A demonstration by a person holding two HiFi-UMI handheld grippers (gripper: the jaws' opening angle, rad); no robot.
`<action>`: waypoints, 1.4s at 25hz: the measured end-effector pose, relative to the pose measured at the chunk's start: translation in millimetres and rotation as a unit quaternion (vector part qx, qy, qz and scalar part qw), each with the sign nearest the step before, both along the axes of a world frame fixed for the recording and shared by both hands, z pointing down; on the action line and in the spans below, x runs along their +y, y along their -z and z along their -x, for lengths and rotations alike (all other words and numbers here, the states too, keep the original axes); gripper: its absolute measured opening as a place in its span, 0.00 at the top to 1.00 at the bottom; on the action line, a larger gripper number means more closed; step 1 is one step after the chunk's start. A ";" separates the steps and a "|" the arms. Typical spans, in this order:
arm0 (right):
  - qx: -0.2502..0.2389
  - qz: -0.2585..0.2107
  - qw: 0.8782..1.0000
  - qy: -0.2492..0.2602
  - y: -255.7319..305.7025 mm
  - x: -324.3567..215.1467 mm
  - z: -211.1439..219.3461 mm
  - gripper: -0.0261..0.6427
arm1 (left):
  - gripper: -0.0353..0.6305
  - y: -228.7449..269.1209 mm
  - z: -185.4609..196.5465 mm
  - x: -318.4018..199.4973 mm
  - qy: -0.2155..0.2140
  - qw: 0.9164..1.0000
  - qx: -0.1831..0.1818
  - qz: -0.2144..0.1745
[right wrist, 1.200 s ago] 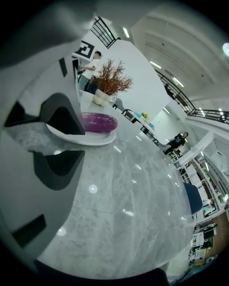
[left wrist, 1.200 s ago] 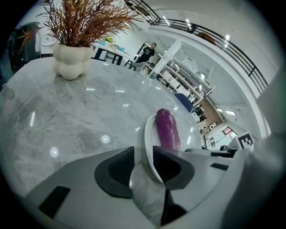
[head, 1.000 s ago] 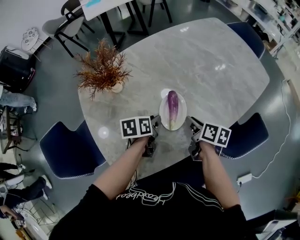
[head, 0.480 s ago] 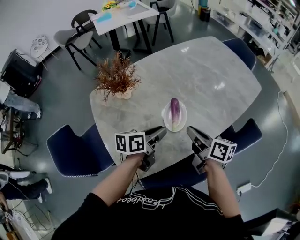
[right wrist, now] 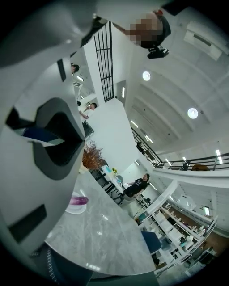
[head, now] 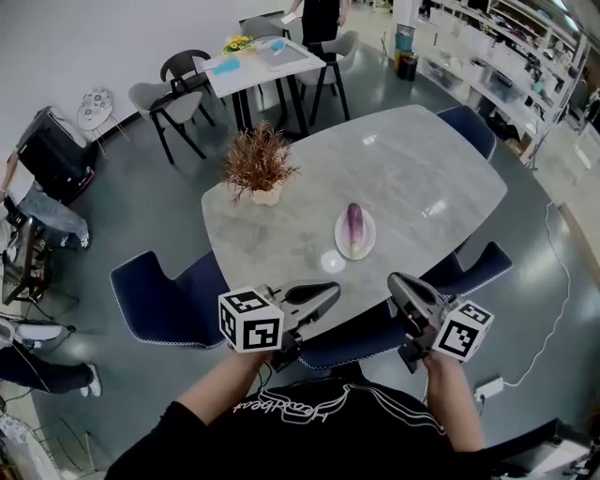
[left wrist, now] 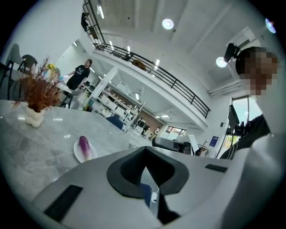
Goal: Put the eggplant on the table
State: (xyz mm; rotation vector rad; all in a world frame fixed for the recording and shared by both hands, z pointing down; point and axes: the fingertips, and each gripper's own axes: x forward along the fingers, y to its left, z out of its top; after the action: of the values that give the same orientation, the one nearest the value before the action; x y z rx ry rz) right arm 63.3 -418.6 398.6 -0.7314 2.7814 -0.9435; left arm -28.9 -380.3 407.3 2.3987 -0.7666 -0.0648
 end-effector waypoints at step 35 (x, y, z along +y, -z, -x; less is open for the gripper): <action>0.040 -0.081 0.989 0.115 22.7 190.4 9.6 0.95 | 0.94 60.5 -33.6 171.1 -0.021 0.994 -0.014 -0.106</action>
State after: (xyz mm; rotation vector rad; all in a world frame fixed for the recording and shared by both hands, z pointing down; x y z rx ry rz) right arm 53.7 -228.2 375.9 -0.4417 3.0183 -0.7210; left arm 4.7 -209.3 346.7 2.6203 -0.7540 -0.0982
